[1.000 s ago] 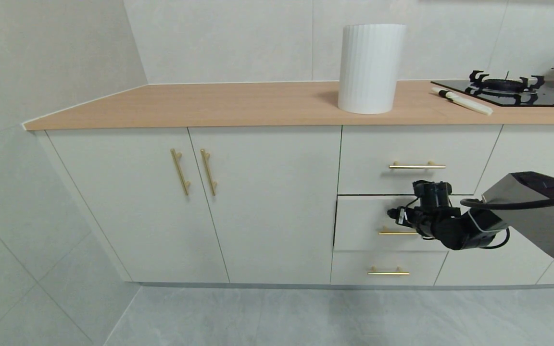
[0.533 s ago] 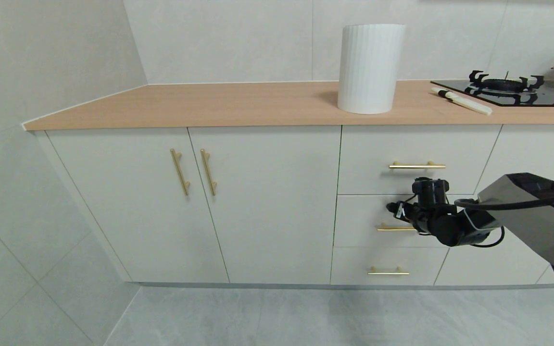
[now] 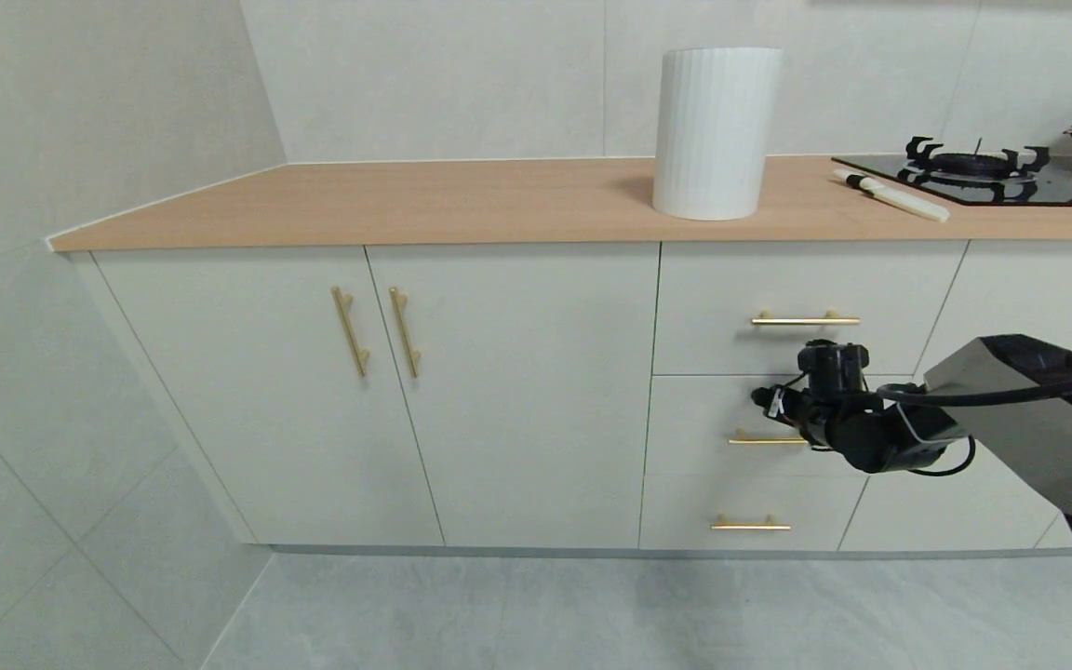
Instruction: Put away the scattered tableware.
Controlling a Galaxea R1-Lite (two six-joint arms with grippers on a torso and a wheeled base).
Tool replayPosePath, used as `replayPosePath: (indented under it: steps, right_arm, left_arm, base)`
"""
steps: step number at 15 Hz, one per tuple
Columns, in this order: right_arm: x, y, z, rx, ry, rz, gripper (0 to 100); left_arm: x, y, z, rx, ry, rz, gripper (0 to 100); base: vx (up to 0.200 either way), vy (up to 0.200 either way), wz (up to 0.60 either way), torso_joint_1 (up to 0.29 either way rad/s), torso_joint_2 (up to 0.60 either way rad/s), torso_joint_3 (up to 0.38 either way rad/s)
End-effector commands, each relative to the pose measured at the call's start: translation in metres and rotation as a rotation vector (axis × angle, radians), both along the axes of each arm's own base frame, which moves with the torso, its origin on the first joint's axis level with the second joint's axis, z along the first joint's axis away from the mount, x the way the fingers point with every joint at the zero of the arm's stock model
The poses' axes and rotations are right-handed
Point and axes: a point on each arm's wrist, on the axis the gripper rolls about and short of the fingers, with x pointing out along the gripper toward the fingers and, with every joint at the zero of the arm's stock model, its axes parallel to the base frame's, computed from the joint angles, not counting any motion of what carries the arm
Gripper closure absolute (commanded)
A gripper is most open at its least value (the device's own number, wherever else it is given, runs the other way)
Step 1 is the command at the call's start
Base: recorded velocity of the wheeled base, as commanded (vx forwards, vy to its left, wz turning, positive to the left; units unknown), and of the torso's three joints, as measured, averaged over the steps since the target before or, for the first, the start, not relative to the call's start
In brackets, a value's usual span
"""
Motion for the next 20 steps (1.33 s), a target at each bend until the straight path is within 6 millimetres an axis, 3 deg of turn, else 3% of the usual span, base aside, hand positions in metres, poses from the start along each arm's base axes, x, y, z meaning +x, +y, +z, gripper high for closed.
replayPosePath:
  steps: [1,4,5,7,9,10,11,14,16,17,20]
  right_arm:
    - [-0.026,-0.001,0.041,0.004,-0.026,0.005,0]
    - [-0.09,-0.006,0.1,0.006,-0.056,0.012,0]
    - [-0.137,-0.01,0.135,0.006,-0.102,0.019,0]
    - [-0.212,-0.018,0.17,-0.015,-0.174,0.041,0]
    - [-0.288,-0.029,0.187,-0.089,-0.26,0.058,0]
    - [-0.304,-0.031,0.188,-0.107,-0.282,0.061,0]
    - [-0.355,-0.042,0.188,-0.163,-0.365,0.044,0]
    - [-0.433,-0.052,0.168,-0.248,-0.455,0.024,0]
    - [-0.464,-0.054,0.152,-0.287,-0.434,0.037,0]
    - [-0.49,-0.056,0.134,-0.293,-0.406,0.055,0]
    - [-0.517,-0.059,0.111,-0.336,-0.416,0.042,0]
  left_arm:
    - [0.0,0.0,0.0,-0.001,0.0,0.001,0]
    - [0.0,0.0,0.0,-0.001,0.0,0.001,0]
    - [0.0,0.0,0.0,-0.001,0.0,0.001,0]
    - [0.0,0.0,0.0,-0.001,0.0,0.001,0]
    - [0.0,0.0,0.0,-0.001,0.0,0.001,0]
    - [0.0,0.0,0.0,0.001,0.0,0.001,0]
    - [0.0,0.0,0.0,-0.001,0.0,0.001,0]
    - [0.0,0.0,0.0,-0.001,0.0,0.001,0]
    - [0.0,0.0,0.0,-0.001,0.0,0.001,0]
    - [0.0,0.0,0.0,0.001,0.0,0.001,0]
    - [0.0,0.0,0.0,-0.001,0.0,0.001,0]
  base:
    - [0.0,0.0,0.0,0.0,0.0,0.0]
    - [0.0,0.0,0.0,0.0,0.0,0.0]
    - [0.0,0.0,0.0,0.0,0.0,0.0]
    - [0.0,0.0,0.0,0.0,0.0,0.0]
    - [0.0,0.0,0.0,0.0,0.0,0.0]
    - [0.0,0.0,0.0,0.0,0.0,0.0]
    - [0.0,0.0,0.0,0.0,0.0,0.0]
    - [0.0,0.0,0.0,0.0,0.0,0.0]
    - [0.0,0.0,0.0,0.0,0.0,0.0]
    - [0.0,0.0,0.0,0.0,0.0,0.0]
    - [0.0,0.0,0.0,0.0,0.0,0.0]
